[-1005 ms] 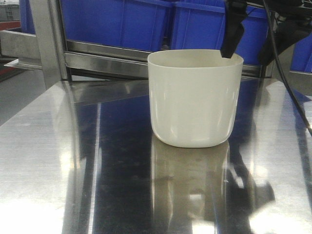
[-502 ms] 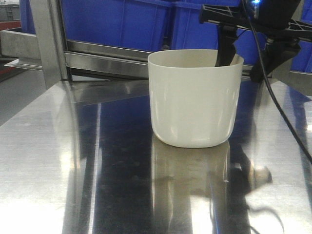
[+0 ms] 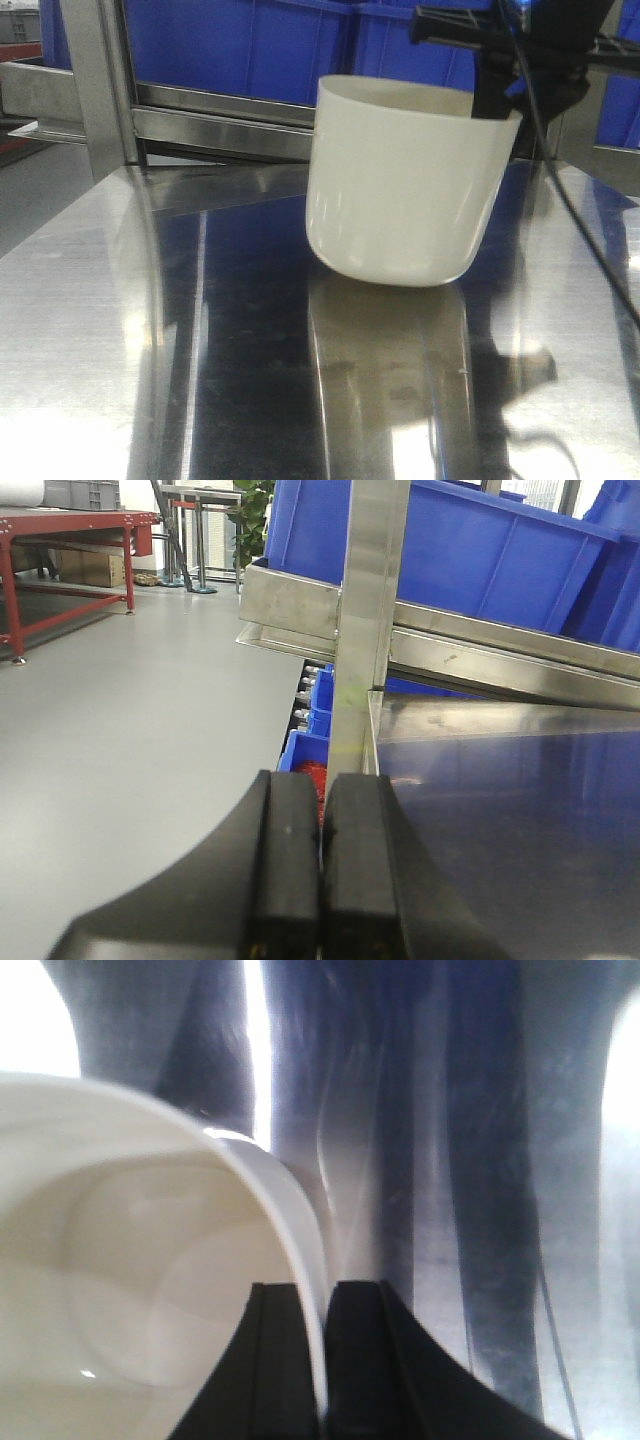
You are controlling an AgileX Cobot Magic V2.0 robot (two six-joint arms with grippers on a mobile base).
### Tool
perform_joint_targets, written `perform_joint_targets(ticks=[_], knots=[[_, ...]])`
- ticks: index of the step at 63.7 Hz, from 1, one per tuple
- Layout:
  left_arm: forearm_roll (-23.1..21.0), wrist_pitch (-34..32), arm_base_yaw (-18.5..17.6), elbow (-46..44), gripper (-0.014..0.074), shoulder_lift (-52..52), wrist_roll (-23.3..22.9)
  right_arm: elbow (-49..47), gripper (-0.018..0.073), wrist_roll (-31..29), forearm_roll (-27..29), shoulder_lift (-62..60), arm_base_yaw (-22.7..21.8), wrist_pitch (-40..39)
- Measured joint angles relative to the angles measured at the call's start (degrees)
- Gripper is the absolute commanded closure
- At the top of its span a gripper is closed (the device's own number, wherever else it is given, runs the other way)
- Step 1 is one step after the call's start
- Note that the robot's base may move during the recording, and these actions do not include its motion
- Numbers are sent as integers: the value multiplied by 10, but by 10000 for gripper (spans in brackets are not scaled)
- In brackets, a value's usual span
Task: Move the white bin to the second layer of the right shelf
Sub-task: 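Lift the white bin off the table with the right gripper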
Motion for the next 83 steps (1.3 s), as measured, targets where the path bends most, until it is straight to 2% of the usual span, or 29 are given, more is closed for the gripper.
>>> perform_joint_targets(ticks=[15,27,36,42,66,83], knots=[[0,0,0,0,512,0,0,-56,503,-36,-32,-28,1,32],[0,0,0,0,512,0,0,-59,504,-61,-114,-50,3,51],[0,0,0,0,512,0,0,-46,505,-64,-183,-72,1,36],[0,0,0,0,512,0,0,-7,505,-64,-192,-100,-11,5],[0,0,0,0,512,0,0,243,505,-66,-192,-264,-92,-128],[0,0,0,0,512,0,0,321,505,-67,-190,-359,-125,-202]])
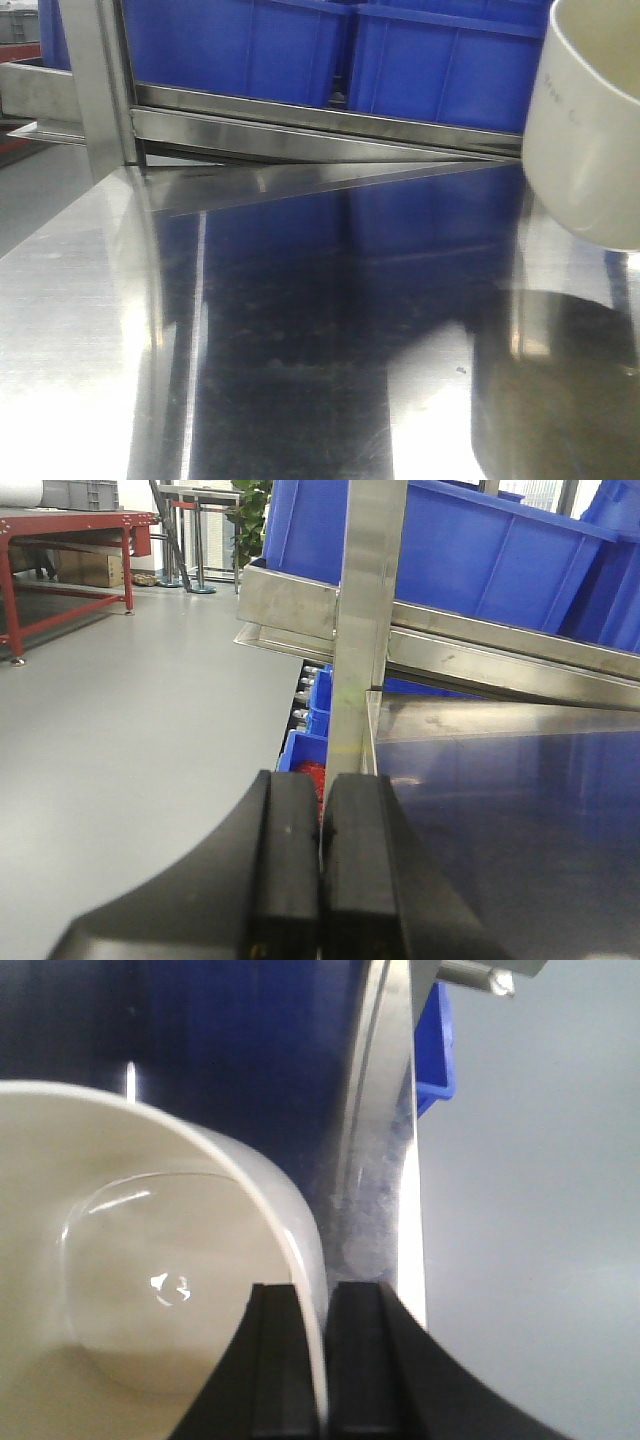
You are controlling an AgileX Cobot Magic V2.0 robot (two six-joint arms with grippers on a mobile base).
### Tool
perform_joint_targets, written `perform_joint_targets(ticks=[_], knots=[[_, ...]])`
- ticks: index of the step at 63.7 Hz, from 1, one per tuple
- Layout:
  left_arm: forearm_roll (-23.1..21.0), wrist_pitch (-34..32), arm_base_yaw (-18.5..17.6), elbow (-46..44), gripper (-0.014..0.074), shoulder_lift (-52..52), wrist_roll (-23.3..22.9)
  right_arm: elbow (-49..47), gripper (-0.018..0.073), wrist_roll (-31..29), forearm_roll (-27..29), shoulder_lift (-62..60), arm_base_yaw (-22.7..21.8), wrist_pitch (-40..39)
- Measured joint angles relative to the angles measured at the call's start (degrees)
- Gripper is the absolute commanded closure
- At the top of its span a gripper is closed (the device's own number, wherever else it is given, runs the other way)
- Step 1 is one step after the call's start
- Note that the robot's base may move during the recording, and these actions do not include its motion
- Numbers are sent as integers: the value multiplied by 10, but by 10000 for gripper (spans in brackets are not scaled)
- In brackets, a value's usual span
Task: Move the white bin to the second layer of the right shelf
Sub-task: 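Lift the white bin off the table with the right gripper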
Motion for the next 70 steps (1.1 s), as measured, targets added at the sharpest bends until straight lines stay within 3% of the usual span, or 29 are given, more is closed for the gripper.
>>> perform_joint_targets(ticks=[10,18,30,42,54,70], knots=[[0,0,0,0,512,0,0,35,505,-65,41,-41,-56,-21],[0,0,0,0,512,0,0,78,505,-174,115,-65,-103,-46],[0,0,0,0,512,0,0,151,505,-277,219,-96,-116,-134],[0,0,0,0,512,0,0,175,505,-287,243,-132,-116,-153],[0,0,0,0,512,0,0,175,505,-249,249,-141,-116,-151],[0,0,0,0,512,0,0,175,505,-197,195,-141,-82,-152]])
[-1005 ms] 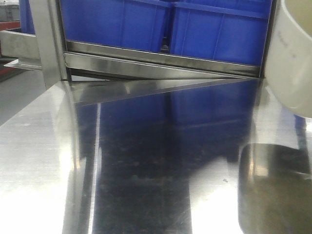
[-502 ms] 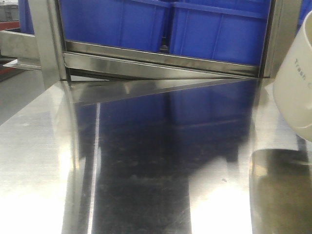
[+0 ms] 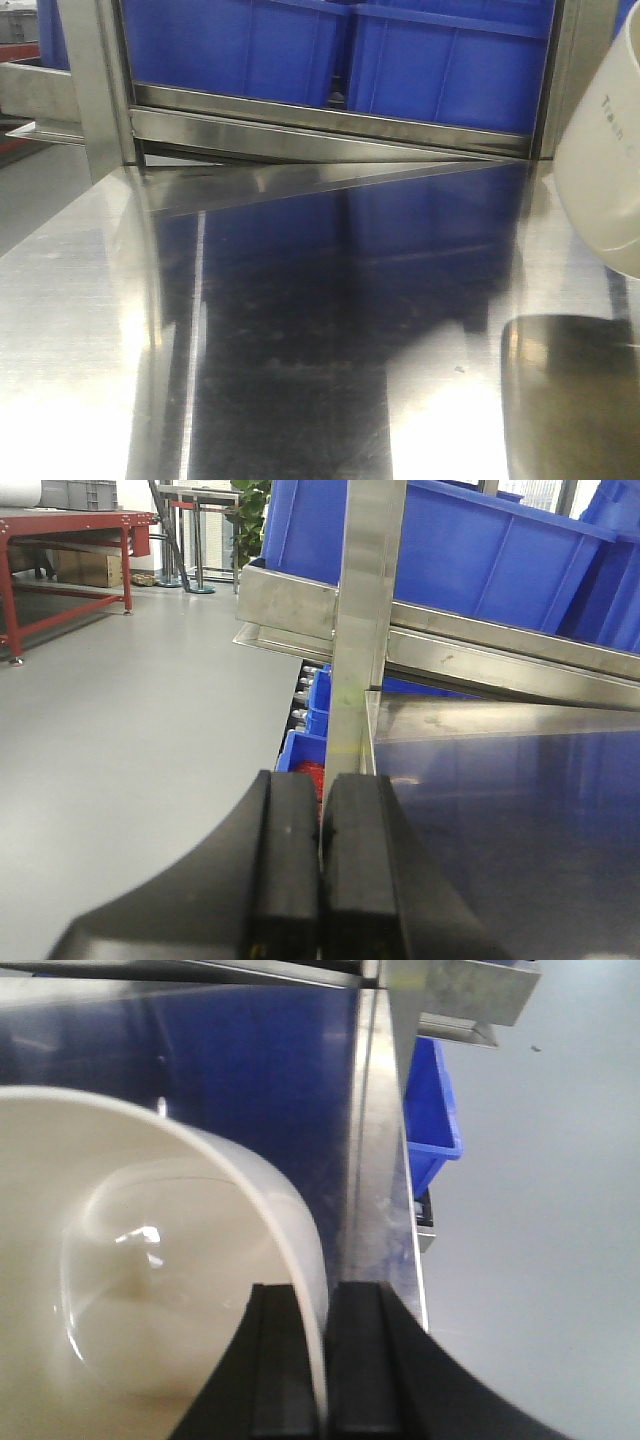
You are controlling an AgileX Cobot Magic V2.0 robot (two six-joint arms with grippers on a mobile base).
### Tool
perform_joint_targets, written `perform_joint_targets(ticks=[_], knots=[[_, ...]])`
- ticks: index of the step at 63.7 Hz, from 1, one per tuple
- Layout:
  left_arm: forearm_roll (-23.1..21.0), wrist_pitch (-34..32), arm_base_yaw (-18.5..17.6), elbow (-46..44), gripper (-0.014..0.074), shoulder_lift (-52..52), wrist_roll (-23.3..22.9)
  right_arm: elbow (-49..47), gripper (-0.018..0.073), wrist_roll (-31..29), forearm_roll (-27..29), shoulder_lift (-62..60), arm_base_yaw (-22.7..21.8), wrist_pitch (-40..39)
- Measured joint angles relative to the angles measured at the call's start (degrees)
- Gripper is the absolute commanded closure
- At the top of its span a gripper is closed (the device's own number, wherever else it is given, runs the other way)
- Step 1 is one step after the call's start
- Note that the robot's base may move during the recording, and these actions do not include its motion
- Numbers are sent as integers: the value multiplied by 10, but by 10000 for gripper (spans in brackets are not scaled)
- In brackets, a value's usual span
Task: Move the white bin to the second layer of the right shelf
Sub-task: 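Lift the white bin off the table with the right gripper, then hold the bin in the right gripper while driving away from the table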
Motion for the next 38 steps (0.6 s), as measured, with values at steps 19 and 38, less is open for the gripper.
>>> perform_joint_targets(ticks=[19,38], knots=[[0,0,0,0,512,0,0,0,505,6,-4,0,24,-3],[0,0,0,0,512,0,0,0,505,8,-4,0,24,-3]])
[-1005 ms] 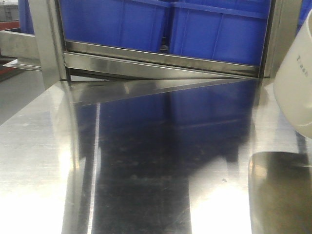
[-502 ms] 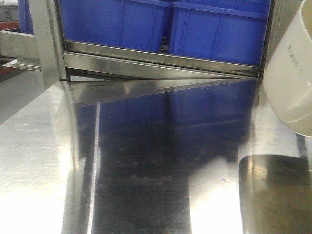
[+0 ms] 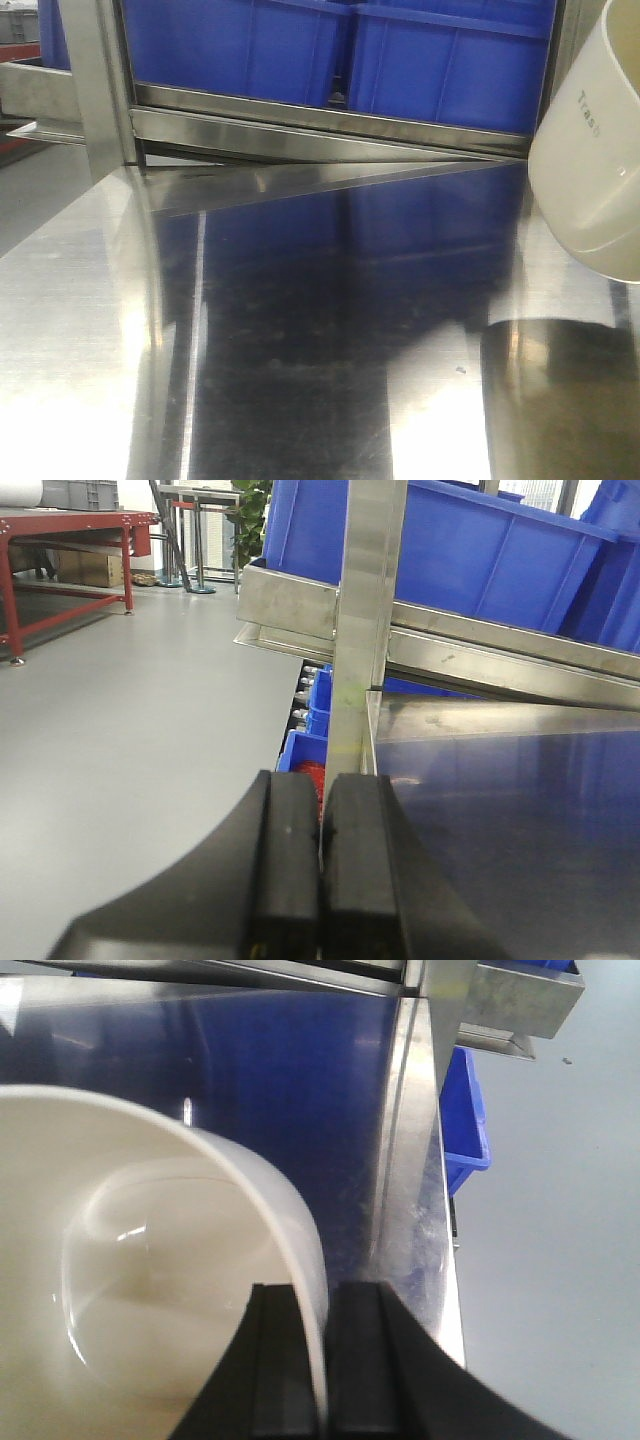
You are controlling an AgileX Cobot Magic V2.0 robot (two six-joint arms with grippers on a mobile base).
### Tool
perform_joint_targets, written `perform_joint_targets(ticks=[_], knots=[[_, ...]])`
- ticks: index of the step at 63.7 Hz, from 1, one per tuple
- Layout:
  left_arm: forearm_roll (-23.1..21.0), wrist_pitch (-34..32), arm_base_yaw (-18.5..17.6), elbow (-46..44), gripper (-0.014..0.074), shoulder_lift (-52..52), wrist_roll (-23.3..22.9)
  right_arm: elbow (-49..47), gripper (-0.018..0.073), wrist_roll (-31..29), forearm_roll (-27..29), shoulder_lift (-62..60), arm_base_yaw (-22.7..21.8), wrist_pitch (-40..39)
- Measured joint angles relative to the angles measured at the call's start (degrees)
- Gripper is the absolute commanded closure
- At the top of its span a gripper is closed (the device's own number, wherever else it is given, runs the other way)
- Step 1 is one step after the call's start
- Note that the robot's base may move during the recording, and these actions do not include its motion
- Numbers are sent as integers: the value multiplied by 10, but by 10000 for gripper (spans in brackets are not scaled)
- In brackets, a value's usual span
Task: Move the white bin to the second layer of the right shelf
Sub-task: 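Hold the bin in the right gripper while driving away from the table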
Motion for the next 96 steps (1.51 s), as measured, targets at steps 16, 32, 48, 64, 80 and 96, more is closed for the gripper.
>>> perform_joint_targets(ticks=[16,32,48,64,80,96], knots=[[0,0,0,0,512,0,0,0,505,0,0,0,0,0],[0,0,0,0,512,0,0,0,505,0,0,0,0,0],[0,0,0,0,512,0,0,0,505,0,0,0,0,-1],[0,0,0,0,512,0,0,0,505,0,0,0,0,-1],[0,0,0,0,512,0,0,0,505,0,0,0,0,-1],[0,0,0,0,512,0,0,0,505,0,-1,0,0,-1]])
